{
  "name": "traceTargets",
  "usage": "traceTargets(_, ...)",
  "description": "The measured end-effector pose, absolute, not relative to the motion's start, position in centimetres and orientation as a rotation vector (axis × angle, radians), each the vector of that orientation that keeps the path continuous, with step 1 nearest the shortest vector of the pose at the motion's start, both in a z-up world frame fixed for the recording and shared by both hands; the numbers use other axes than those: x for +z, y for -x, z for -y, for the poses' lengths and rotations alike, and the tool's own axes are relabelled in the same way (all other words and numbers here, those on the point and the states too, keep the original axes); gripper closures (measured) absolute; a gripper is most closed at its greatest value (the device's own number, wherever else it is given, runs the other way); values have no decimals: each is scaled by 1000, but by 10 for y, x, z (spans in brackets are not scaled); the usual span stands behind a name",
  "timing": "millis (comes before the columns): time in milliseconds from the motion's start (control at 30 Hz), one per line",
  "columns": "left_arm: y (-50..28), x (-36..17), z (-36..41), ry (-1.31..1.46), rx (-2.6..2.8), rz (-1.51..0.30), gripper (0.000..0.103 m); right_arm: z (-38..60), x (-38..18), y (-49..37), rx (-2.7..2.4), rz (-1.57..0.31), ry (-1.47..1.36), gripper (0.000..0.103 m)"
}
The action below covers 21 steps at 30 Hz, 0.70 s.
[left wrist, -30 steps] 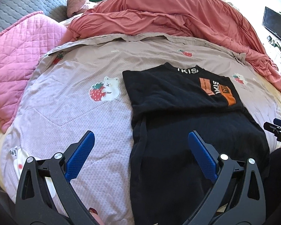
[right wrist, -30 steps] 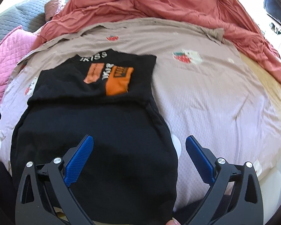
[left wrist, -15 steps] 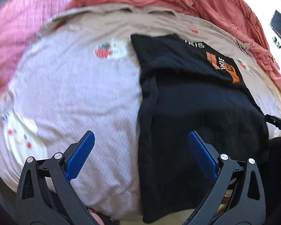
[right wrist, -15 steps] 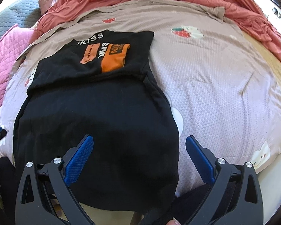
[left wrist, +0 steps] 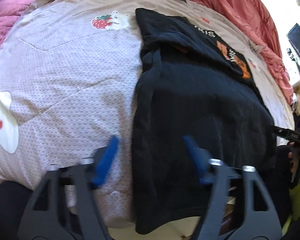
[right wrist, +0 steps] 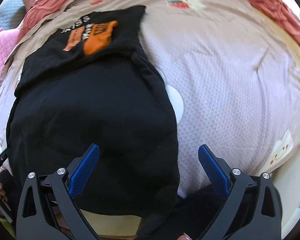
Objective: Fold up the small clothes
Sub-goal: 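Close both grippers on the sweatshirt hem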
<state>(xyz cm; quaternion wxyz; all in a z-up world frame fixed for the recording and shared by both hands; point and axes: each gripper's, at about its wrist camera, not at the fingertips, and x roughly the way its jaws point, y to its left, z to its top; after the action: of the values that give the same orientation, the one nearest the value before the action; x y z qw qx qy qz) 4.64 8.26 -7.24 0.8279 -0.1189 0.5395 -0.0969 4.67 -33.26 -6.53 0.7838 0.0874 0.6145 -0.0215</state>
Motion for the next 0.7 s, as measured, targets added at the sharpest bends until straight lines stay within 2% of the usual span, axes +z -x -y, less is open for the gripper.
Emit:
traceTargets(33,-46,-72,-82,251,-208,-1144,70,335,-68,-47,-49,-1334,-202,6)
traceTargets(67,-46,-72,-81,246,-208,-1144,73,337,-70,-46,-41,-1337,-222,13)
traceTargets(100,-46,-71,-81,246,-209,-1142,82,338,-69,-45,-24,-1334,-238,45)
traceTargets(133,-46,-71,-83,250,-212,-1141,89,338,-68,-45,4,-1330,-259,57)
traceTargets(200,-45,-68,-84,259,-222,-1137,91,336,-62,-43,41,-1312,-272,75)
traceTargets(267,-45,-68,-84,261,-224,-1136,91,333,-56,-42,82,-1283,-280,83)
traceTargets(367,-44,-72,-83,265,-232,-1154,88,333,-53,-41,102,-1284,-289,82)
traceTargets(433,-45,-76,-81,267,-238,-1174,76,334,-55,-40,99,-1300,-298,79)
traceTargets(467,-45,-78,-80,269,-239,-1180,73,336,-57,-40,88,-1316,-298,74)
traceTargets(500,-45,-80,-79,272,-244,-1192,70,337,-58,-40,77,-1328,-296,62)
traceTargets(567,-44,-83,-77,267,-247,-1199,69,337,-64,-41,69,-1366,-285,52)
traceTargets(667,-44,-84,-75,256,-247,-1198,70,335,-73,-41,95,-1408,-290,53)
traceTargets(700,-45,-84,-75,254,-247,-1197,76,334,-72,-40,109,-1406,-292,64)
